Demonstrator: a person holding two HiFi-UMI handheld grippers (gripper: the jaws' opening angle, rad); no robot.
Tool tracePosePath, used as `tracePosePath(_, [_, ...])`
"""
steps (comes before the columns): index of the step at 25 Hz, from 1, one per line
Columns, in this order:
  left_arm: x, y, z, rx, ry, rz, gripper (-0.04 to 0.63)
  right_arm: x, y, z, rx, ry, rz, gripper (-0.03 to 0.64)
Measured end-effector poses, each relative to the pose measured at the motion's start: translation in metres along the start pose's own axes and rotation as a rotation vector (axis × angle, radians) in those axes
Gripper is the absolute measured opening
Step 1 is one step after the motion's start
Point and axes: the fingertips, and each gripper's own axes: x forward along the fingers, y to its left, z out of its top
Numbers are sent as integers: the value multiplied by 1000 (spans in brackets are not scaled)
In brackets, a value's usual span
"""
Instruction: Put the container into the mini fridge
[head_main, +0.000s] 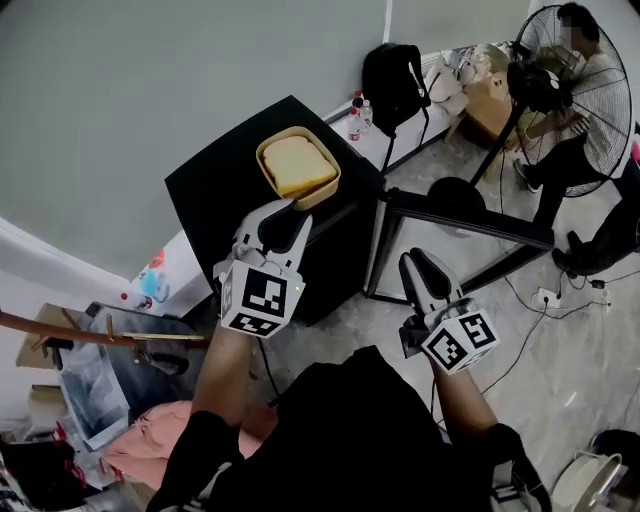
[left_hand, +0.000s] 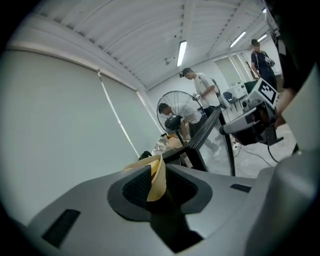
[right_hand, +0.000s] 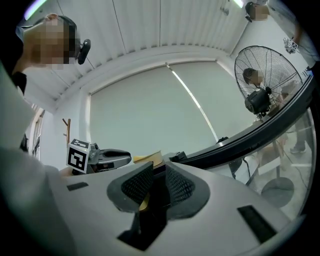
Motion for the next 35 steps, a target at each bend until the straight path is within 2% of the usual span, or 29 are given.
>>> tracePosePath(8, [27,-1,-12,155,120,-21,101,0,-18,4,16,-7,-24,91])
tracePosePath(14, [31,-6,-19,232,188,-80,101,7,-12,-1,14,24,2,91])
tracePosePath(17, [32,-5,-19,230,201,-117,100,10,-6,-5,18,41,24,89])
tracePosePath(20, [31,-2,-19,250,208,-117,51,13,2,-11,20,64,40,89])
tracePosePath(23, [27,-4,-18,258,212,-132,41,16,9,-17,16,87,50,87])
tracePosePath(30, [5,-19,-13,216,172,-174,37,31,29,-28,108,127,113,87])
tracePosePath(35, [-17,-34,-5,184,135,-198,37,46,48,-35,110,152,151,89])
